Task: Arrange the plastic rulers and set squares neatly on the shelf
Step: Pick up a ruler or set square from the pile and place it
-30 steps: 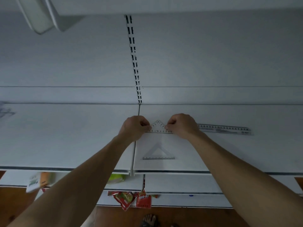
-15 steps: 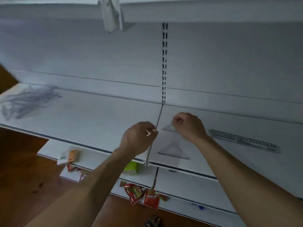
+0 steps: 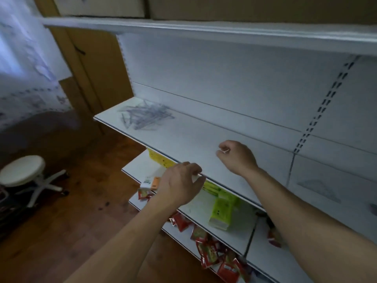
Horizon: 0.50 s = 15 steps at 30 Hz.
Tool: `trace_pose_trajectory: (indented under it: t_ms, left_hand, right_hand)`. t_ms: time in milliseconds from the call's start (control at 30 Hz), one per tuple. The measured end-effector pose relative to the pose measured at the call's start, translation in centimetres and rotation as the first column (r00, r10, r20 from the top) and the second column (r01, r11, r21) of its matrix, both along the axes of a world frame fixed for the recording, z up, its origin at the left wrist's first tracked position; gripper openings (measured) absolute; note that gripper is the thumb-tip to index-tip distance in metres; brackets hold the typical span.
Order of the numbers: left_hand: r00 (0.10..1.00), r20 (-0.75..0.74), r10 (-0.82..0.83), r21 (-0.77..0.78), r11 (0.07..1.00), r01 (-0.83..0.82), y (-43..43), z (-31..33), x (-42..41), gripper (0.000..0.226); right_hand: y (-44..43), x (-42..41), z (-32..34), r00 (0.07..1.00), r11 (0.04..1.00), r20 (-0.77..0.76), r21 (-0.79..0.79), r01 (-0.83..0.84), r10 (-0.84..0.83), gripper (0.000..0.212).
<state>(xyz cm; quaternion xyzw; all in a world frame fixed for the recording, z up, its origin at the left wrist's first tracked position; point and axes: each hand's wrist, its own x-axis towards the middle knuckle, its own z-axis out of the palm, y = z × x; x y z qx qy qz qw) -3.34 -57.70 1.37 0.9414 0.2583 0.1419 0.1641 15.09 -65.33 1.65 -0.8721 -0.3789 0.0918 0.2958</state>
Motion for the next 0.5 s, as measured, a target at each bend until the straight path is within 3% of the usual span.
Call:
trace_pose_trajectory:
  t_ms: [267, 500]
  left_hand:
    - [0.99, -0.032, 0.139, 0.024, 0.99, -0.138, 13.0, 1.2, -12.7, 0.034]
    - [0.984, -0.008, 0.179, -0.02, 0.984, -0.179, 21.0, 0.8, -14.6, 0.033]
  right_hand:
    - [15.8, -10.7, 1.1, 0.996, 0.995, -0.02, 0.035, -0.089, 0.089, 0.032]
    - [23.4, -12.2, 0.9, 0.995, 0.994, -0.008, -0.033, -0.104, 0.104, 0.033]
